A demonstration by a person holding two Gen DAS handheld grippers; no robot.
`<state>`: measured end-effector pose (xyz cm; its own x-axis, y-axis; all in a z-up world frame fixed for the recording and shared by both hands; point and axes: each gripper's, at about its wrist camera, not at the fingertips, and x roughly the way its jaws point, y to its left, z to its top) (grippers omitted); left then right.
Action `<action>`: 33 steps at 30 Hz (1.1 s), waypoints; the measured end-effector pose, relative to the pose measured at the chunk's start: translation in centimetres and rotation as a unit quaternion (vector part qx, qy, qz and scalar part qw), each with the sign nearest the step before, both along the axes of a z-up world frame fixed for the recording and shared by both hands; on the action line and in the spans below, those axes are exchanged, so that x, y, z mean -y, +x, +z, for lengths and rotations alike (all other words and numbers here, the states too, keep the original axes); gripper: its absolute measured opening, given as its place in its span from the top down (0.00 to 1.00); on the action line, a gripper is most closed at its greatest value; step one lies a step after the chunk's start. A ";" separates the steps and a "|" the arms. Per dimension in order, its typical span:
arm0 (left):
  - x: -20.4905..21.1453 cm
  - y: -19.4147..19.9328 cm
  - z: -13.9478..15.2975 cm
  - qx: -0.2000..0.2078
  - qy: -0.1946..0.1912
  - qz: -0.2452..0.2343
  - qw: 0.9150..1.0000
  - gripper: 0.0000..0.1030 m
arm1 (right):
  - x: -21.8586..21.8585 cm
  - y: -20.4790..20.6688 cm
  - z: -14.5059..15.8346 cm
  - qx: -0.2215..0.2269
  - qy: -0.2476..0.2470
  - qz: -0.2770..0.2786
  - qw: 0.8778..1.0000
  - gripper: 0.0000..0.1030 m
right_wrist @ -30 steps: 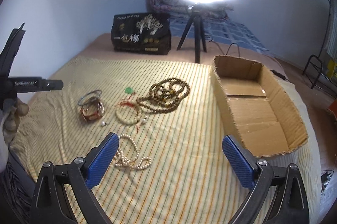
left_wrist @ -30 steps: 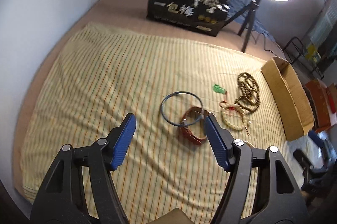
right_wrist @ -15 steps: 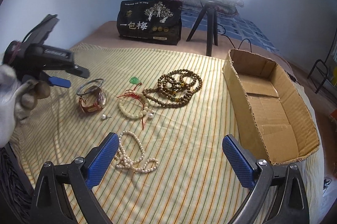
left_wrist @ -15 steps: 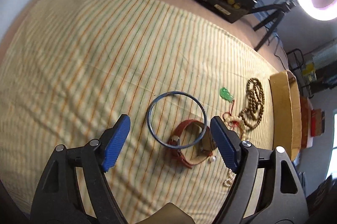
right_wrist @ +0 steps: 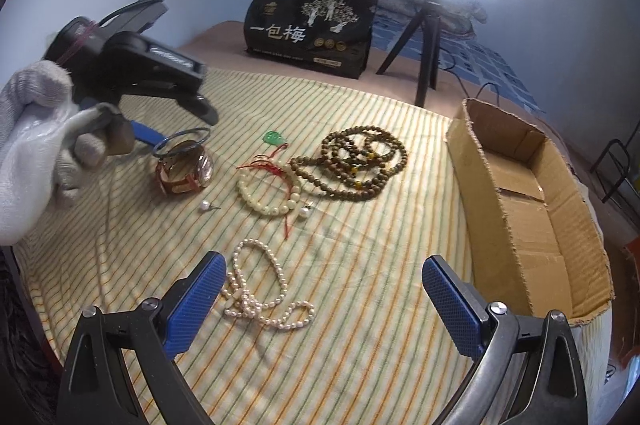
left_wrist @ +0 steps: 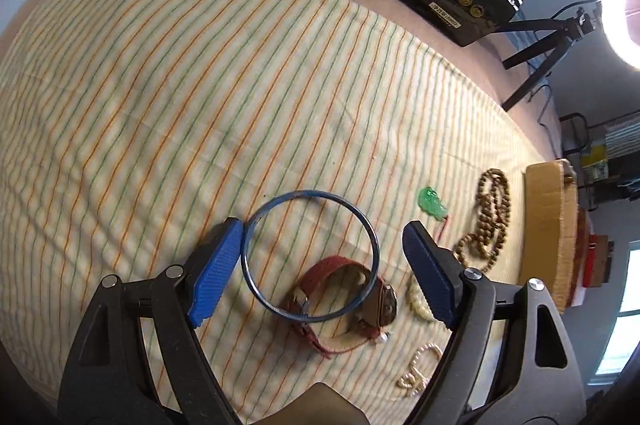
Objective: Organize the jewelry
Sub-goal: 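Move the left tool around the blue bangle while the right tool reaches the white pearl necklace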
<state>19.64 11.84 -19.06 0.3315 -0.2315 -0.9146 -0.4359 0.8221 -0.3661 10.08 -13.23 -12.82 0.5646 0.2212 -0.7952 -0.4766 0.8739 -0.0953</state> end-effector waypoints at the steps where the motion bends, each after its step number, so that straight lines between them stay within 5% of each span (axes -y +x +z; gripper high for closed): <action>1: 0.2 0.2 -0.1 -0.003 0.007 -0.001 1.000 0.19 | -0.1 0.0 -0.1 -0.004 0.003 0.005 1.000 0.03; 11: 2.5 1.0 -0.8 -0.009 0.073 -0.027 0.997 0.19 | -1.5 -0.3 -1.6 -0.032 -0.002 0.049 0.998 0.07; 16: 2.0 0.2 -0.8 -0.009 0.078 -0.016 0.997 0.27 | -2.1 -0.4 -2.2 -0.046 0.000 0.069 0.997 0.09; 27: 0.3 -0.7 -0.3 0.003 0.068 -0.012 0.998 0.28 | -3.2 0.0 -5.1 -0.080 -0.045 0.083 0.992 0.14; 29: 0.0 -0.8 -0.1 0.004 0.067 -0.011 0.998 0.28 | -3.0 0.1 -5.0 -0.092 -0.031 0.087 0.991 0.25; 33: -0.3 -1.2 0.4 0.005 0.075 -0.007 0.997 0.28 | -2.4 0.4 -4.4 -0.097 -0.021 0.088 0.991 0.65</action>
<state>18.40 12.13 -18.70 0.3387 -0.0971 -0.9359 -0.4213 0.8737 -0.2432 10.51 -10.80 -17.22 0.3553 0.2673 -0.8957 -0.6350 0.7722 -0.0215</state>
